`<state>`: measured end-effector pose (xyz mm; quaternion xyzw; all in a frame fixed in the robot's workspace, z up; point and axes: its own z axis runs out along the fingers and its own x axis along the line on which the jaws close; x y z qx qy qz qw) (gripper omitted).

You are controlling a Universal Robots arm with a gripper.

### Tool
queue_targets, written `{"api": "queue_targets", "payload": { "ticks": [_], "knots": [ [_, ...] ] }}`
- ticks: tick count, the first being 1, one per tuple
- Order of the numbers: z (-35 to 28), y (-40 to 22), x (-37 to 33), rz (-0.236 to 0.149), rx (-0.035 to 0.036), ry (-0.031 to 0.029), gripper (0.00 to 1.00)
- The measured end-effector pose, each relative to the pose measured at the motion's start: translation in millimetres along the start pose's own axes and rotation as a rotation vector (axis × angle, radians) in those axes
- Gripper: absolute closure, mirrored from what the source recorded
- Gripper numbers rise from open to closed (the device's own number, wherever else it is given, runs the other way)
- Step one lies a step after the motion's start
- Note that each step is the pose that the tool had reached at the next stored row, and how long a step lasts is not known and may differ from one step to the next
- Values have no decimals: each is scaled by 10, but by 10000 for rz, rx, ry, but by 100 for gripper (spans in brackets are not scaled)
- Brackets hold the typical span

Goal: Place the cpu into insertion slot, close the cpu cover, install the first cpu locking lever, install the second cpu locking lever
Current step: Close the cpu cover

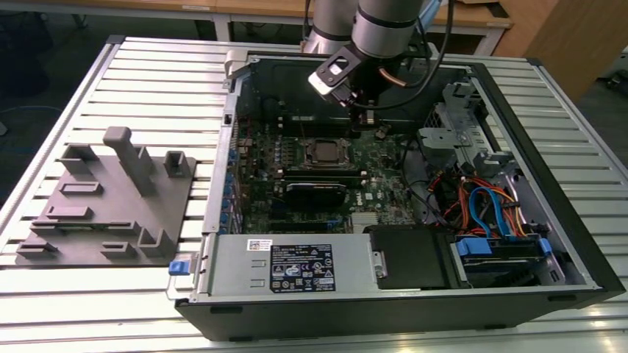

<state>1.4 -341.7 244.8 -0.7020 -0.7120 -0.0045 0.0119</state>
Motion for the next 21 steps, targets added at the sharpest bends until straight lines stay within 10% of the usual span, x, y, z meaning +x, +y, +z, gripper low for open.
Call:
{"api": "queue_targets", "payload": {
  "ticks": [14, 21],
  "knots": [
    [5, -18, 0, 0, 0, 2, 90],
    [68, -182, 1, -20, -1, 16, 90]
  ]
}}
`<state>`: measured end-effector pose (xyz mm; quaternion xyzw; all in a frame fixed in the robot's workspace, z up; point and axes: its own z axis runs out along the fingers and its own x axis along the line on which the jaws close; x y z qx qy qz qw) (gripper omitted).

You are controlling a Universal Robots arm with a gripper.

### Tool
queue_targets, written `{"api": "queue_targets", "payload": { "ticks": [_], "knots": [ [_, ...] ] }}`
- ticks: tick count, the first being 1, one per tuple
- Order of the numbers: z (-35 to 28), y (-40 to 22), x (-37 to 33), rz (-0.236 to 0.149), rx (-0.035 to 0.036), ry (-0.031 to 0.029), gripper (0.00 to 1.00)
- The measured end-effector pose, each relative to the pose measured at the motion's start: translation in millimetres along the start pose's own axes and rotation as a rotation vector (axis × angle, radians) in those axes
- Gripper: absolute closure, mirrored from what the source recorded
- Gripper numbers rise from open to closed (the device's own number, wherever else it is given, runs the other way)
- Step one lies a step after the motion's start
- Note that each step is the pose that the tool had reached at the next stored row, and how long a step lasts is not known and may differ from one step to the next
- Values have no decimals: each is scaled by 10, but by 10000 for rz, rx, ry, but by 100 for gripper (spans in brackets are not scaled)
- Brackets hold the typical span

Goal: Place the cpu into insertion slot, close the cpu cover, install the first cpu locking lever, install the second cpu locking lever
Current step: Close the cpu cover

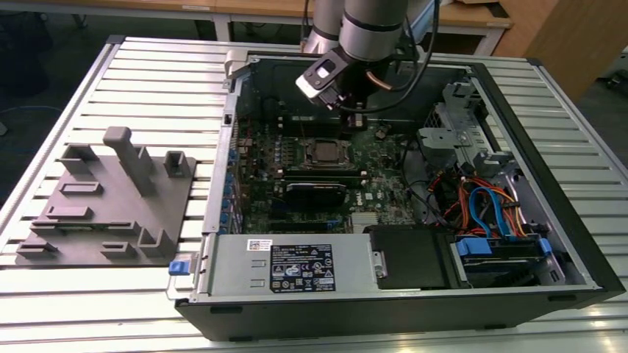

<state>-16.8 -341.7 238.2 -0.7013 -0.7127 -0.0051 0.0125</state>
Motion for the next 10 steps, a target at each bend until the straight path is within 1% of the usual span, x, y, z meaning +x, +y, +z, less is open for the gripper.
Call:
{"api": "queue_targets", "payload": {
  "ticks": [6, 10],
  "knots": [
    [105, -179, 0, -81, 3, 8, 90],
    [179, -263, 0, -205, 5, 26, 90]
  ]
}}
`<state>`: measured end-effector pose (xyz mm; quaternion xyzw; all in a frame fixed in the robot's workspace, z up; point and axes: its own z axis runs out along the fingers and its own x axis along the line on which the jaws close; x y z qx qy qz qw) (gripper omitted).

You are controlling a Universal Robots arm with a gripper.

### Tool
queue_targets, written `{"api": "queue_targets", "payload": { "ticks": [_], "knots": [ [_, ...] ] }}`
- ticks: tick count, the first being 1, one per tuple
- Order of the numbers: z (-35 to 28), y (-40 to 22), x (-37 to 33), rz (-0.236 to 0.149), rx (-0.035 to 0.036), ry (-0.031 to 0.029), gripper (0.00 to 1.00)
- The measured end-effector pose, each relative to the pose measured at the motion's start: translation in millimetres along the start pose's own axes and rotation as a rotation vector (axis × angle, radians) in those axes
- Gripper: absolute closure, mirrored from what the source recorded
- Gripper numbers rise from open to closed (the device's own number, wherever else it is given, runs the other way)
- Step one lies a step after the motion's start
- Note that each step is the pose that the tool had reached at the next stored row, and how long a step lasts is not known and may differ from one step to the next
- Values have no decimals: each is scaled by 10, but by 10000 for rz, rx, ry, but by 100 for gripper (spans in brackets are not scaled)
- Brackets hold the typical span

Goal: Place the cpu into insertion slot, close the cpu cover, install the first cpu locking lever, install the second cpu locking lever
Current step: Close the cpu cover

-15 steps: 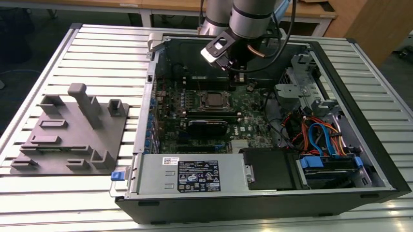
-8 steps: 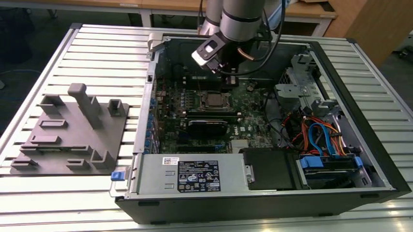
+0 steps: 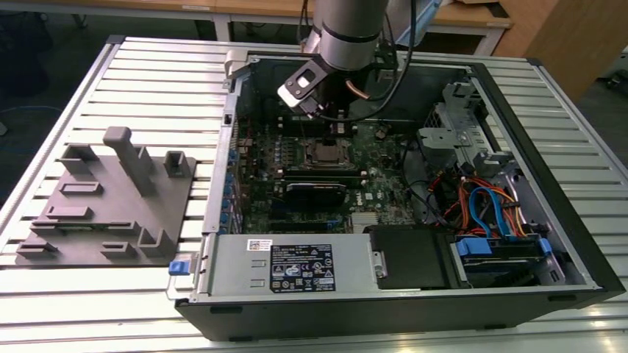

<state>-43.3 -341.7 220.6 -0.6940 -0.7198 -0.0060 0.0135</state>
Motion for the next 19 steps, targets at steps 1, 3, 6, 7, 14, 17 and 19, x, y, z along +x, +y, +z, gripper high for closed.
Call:
{"api": "queue_targets", "payload": {
  "ticks": [1, 3, 6, 7, 14, 17, 19],
  "knots": [
    [29, -25, 0, -82, 2, 3, 90],
    [54, -52, 0, -173, 3, 10, 90],
    [69, -90, 1, -217, 6, 15, 90],
    [71, -102, 1, -217, 5, 16, 90],
    [138, -187, 3, -255, 6, 20, 90],
    [174, -191, 2, -278, 7, 19, 90],
    [200, -192, 1, -283, 7, 18, 90]
  ]
}}
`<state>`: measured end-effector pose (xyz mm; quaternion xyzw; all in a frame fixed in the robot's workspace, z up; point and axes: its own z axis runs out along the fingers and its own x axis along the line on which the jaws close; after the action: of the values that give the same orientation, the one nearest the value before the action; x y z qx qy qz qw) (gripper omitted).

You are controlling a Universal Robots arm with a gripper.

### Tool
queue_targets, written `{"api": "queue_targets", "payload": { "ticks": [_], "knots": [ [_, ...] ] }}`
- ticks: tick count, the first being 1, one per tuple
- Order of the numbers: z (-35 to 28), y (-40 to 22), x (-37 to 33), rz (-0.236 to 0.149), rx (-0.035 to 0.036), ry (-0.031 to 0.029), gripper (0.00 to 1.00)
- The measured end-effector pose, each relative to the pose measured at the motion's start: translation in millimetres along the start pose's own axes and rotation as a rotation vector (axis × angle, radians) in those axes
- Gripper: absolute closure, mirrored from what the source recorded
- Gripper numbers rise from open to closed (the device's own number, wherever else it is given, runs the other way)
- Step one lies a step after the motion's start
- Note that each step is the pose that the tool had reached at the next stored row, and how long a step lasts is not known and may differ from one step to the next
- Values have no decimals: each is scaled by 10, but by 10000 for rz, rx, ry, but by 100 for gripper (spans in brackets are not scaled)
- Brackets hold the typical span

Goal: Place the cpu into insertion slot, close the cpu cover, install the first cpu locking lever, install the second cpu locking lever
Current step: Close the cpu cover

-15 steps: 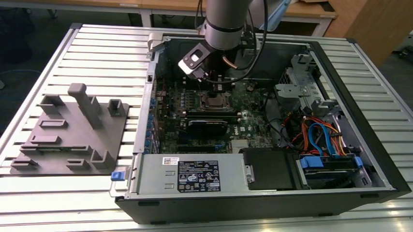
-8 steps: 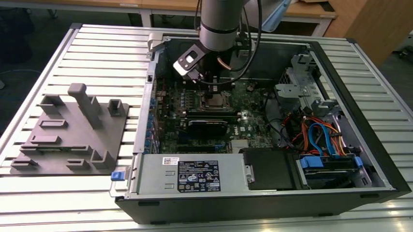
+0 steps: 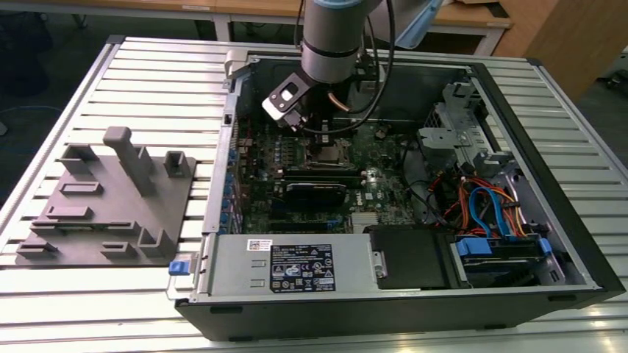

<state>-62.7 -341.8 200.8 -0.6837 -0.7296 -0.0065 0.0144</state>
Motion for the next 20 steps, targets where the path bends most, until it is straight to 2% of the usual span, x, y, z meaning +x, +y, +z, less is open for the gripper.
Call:
{"api": "queue_targets", "payload": {
  "ticks": [2, 6, 7, 10, 13, 20],
  "knots": [
    [21, -2, -2, -8, 6, -7, 90],
    [23, -4, 0, -14, -1, 2, 90],
    [12, -2, 3, -15, -13, 17, 90],
    [-60, -5, 2, -14, 0, 2, 90],
    [-68, 1, 2, -14, -1, 4, 90],
    [-70, 146, -7, -15, 0, 1, 90]
  ]
}}
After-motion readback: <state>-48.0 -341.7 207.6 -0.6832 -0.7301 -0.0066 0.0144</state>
